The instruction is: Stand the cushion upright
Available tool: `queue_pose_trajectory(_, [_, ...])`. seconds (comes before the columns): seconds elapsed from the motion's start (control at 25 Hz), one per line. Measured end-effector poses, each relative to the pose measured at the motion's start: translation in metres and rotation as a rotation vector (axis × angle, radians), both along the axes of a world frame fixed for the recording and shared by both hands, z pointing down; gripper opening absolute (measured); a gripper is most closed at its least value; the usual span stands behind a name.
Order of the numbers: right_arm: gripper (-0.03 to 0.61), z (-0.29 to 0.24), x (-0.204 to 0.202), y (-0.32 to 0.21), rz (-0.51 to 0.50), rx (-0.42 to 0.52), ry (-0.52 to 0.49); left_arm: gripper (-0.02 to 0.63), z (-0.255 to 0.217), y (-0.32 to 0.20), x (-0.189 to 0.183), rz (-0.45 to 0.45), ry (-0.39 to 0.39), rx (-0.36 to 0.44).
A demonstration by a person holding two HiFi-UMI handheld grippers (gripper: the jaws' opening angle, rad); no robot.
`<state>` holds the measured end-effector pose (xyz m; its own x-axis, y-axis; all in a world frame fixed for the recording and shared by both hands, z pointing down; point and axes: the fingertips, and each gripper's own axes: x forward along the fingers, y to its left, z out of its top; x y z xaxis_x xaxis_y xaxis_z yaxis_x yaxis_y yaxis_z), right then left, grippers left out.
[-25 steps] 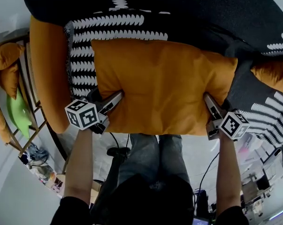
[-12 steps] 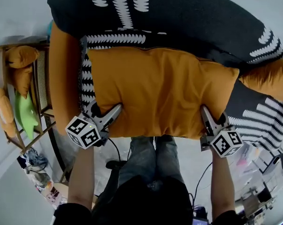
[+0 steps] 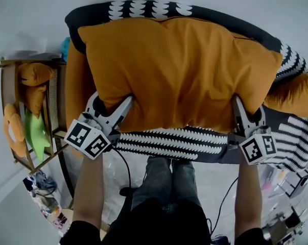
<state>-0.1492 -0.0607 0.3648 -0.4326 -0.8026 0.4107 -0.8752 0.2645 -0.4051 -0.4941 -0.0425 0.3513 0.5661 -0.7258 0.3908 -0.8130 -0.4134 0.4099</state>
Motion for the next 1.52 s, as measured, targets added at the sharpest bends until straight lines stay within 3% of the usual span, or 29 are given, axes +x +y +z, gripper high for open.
queue_pose_trajectory(0.28, [0.304, -0.026, 0.001, -0.026, 0.05, 0.169, 0.038, 0.318, -0.022, -0.041, 0.001, 0.03, -0.018, 0.146])
queue_pose_trajectory(0.4, [0.307, -0.021, 0.004, -0.042, 0.069, 0.185, 0.059, 0.324, -0.017, -0.06, 0.002, 0.042, -0.025, 0.159])
queue_pose_trajectory(0.64, [0.333, 0.012, 0.0, -0.06, 0.072, 0.149, 0.106, 0.337, 0.025, -0.08, -0.009, 0.032, -0.06, 0.128])
queue_pose_trajectory(0.92, [0.368, 0.058, 0.019, -0.048, 0.063, 0.011, 0.187, 0.374, 0.081, -0.074, 0.001, 0.042, -0.198, -0.027])
queue_pose_trajectory(1.0, [0.373, 0.072, 0.019, -0.041, 0.058, -0.024, 0.19, 0.382, 0.096, -0.067, -0.003, 0.027, -0.201, -0.061])
queue_pose_trajectory(1.36, [0.396, 0.072, 0.013, -0.032, 0.077, -0.025, 0.222, 0.403, 0.099, -0.055, -0.028, -0.092, -0.232, -0.063])
queue_pose_trajectory(1.52, [0.417, 0.062, 0.024, -0.02, 0.125, -0.029, 0.254, 0.405, 0.09, -0.041, -0.031, -0.156, -0.19, -0.101])
